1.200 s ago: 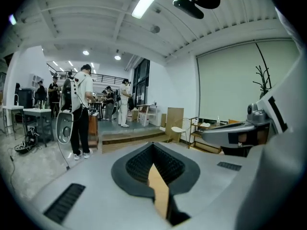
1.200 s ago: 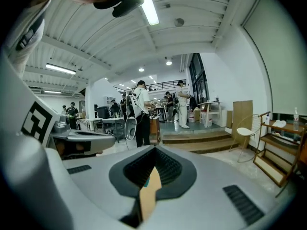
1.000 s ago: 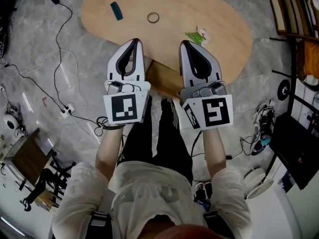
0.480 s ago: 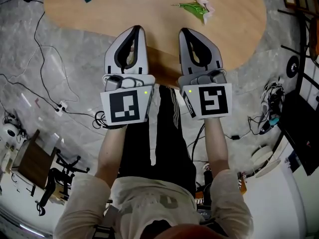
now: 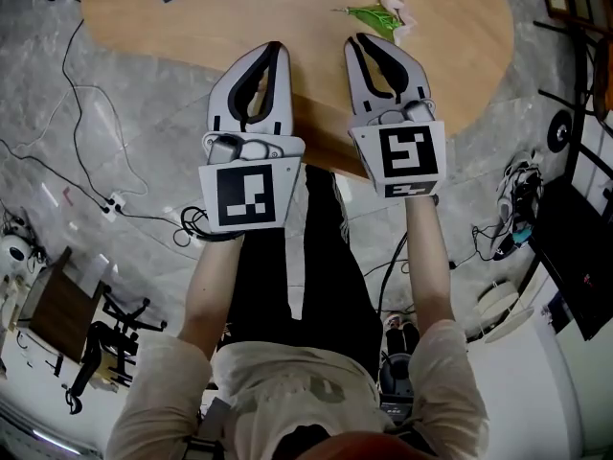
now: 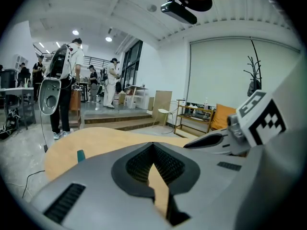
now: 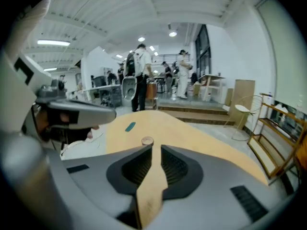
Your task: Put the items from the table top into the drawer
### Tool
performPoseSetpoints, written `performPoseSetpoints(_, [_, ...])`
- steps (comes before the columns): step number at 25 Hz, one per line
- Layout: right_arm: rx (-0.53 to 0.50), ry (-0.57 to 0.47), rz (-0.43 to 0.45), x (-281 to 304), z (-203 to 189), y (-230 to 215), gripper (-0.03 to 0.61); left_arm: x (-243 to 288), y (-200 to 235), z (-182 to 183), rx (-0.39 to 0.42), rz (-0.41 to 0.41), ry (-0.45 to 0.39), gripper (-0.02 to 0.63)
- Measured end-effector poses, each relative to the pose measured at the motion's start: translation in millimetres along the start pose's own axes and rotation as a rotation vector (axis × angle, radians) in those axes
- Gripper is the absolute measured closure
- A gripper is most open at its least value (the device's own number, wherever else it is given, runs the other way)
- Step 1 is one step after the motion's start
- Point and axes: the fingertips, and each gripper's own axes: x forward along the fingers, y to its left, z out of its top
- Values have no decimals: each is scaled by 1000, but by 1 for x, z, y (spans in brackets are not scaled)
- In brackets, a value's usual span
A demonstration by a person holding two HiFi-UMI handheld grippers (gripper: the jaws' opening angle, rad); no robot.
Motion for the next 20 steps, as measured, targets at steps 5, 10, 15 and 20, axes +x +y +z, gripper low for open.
performPoseSetpoints(5, [-286, 248, 153, 44, -31, -13, 359, -1, 3, -2, -1, 1, 12, 607])
performPoseSetpoints(10, [-697, 524, 256, 78, -70, -39, 357, -2, 9, -8, -9, 21, 27, 607])
performPoseSetpoints(15, [-947, 690, 335, 97, -98, -55, 359, -7, 14, -21, 5, 25, 57, 607])
performPoseSetpoints(20, [-1029, 768, 356, 113, -112, -65, 399, -13, 23, -39, -5, 46, 90, 607])
